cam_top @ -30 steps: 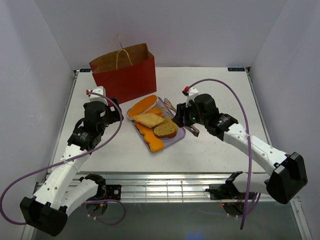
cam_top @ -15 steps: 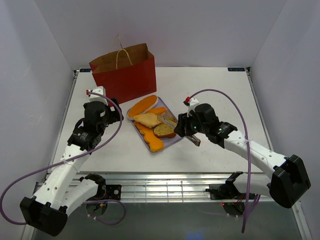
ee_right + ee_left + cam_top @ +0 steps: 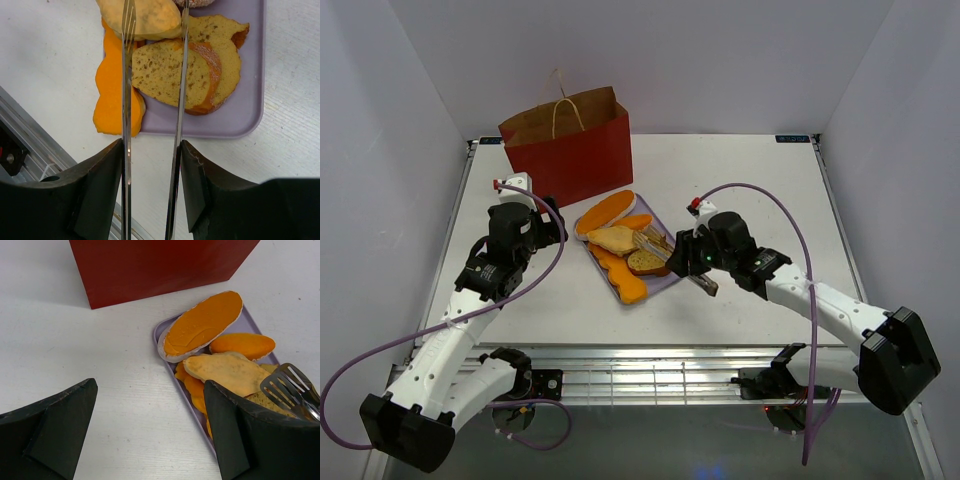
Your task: Place the fake bread into the paper bag
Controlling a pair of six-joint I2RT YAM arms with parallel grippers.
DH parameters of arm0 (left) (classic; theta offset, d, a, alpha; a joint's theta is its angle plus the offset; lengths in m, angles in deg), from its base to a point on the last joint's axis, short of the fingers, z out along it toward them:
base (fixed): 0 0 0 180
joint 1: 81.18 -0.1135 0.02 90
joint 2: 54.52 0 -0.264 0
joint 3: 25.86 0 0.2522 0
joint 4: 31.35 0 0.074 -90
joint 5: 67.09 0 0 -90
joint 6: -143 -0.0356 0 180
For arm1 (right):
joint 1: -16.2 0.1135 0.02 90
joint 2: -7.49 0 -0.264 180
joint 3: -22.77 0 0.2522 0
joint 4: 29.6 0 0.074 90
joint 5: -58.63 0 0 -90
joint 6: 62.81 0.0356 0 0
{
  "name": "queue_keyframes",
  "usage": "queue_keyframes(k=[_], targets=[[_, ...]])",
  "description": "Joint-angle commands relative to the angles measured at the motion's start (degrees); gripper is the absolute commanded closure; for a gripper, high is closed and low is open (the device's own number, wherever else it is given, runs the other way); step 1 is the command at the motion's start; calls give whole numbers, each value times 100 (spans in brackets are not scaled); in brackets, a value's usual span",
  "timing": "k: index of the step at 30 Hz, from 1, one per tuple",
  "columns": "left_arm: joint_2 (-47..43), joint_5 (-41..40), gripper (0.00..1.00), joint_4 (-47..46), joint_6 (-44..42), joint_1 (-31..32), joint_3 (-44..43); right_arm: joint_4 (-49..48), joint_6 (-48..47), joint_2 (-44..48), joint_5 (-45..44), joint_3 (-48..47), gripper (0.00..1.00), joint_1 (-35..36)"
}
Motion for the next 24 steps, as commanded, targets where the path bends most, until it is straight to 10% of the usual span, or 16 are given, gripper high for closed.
queue_keyframes(k=[1, 16, 24], targets=[[-90, 77, 2, 67, 15, 23, -56, -363, 84, -105, 88, -28, 47, 37], [-108, 165, 2, 67, 15, 23, -56, -187, 146, -325, -71, -143, 48, 46], [-134, 174, 2, 59, 15, 23, -47, -459, 278, -439, 545, -107, 64, 46]])
